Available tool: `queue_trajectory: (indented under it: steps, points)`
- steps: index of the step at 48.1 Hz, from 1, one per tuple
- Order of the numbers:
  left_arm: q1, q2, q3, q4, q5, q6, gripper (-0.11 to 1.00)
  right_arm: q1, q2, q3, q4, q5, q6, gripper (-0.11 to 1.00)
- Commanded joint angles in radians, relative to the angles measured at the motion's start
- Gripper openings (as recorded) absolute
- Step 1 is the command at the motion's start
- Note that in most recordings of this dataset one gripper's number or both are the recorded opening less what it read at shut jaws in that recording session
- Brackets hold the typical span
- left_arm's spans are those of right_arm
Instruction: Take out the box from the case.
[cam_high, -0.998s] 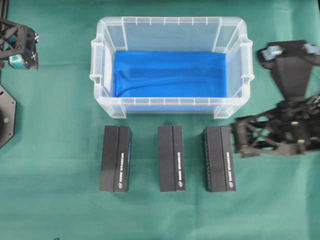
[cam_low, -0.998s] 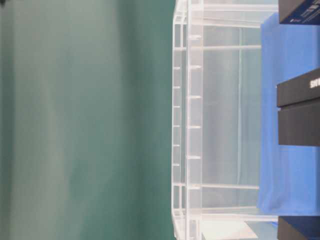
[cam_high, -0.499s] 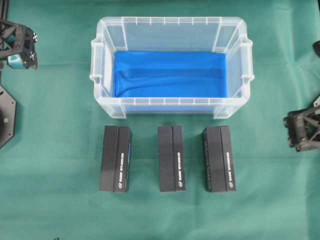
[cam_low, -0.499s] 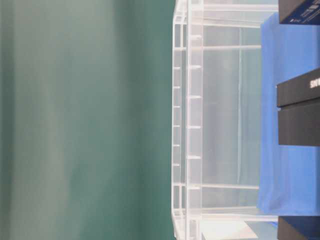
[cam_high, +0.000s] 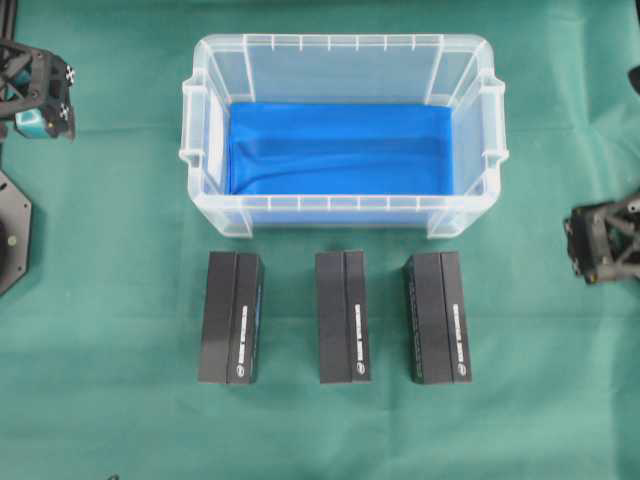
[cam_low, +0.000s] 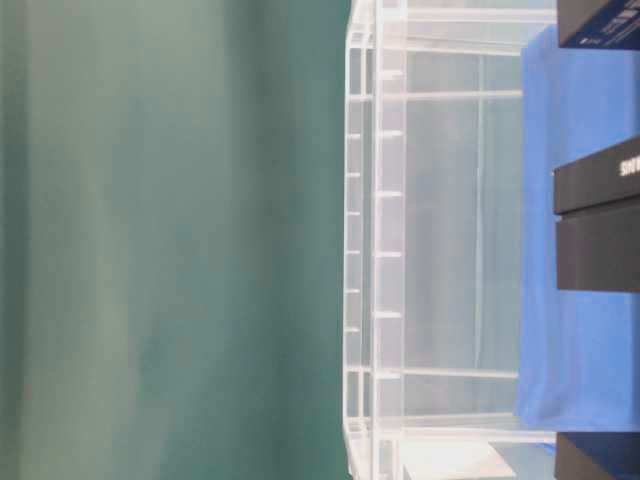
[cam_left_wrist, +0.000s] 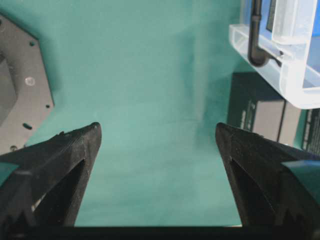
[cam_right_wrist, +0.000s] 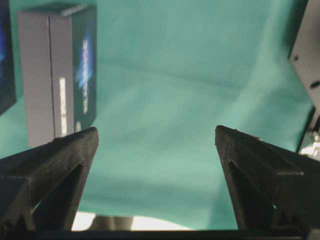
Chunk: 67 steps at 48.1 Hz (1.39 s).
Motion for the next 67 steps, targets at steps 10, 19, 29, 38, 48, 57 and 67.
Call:
queue_trajectory:
  steps: [10,19,29,38,48,57,67]
  points:
    - [-0.003,-0.005,-0.011,0.000,-0.003,-0.003,0.99,-0.172,-0.025,0.006,-0.002,-0.003,-0.179,0.91]
    - [-0.003,-0.005,-0.011,0.000,-0.003,-0.011,0.99,-0.308,-0.040,0.025,-0.002,-0.008,-0.308,0.91]
    - [-0.003,-0.009,-0.008,0.000,-0.003,-0.021,0.99,-0.453,-0.048,0.054,0.009,-0.046,-0.448,0.91]
    - [-0.003,-0.012,-0.006,0.000,-0.003,-0.023,0.99,-0.565,-0.049,0.060,0.032,-0.104,-0.552,0.91]
    - [-0.003,-0.012,-0.006,0.000,-0.003,-0.023,0.99,-0.591,-0.043,0.060,0.048,-0.112,-0.580,0.91]
    - [-0.003,-0.011,-0.006,0.000,-0.003,-0.023,0.99,-0.591,-0.043,0.060,0.057,-0.112,-0.577,0.91]
    - [-0.003,-0.011,-0.006,0.000,-0.003,-0.023,0.99,-0.591,-0.041,0.060,0.057,-0.112,-0.577,0.91]
